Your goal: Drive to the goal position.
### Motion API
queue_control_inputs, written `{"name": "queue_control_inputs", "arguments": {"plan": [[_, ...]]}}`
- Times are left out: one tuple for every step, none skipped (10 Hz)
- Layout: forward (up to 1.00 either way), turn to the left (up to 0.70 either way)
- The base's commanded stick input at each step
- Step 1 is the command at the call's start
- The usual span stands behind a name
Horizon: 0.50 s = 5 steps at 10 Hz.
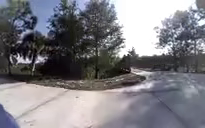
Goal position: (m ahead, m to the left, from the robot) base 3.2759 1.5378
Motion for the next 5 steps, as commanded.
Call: {"name": "queue_control_inputs", "arguments": {"plan": [[0.00,-0.45],[0.00,-0.45],[0.00,-0.45],[0.00,-0.45],[0.00,-0.45]]}}
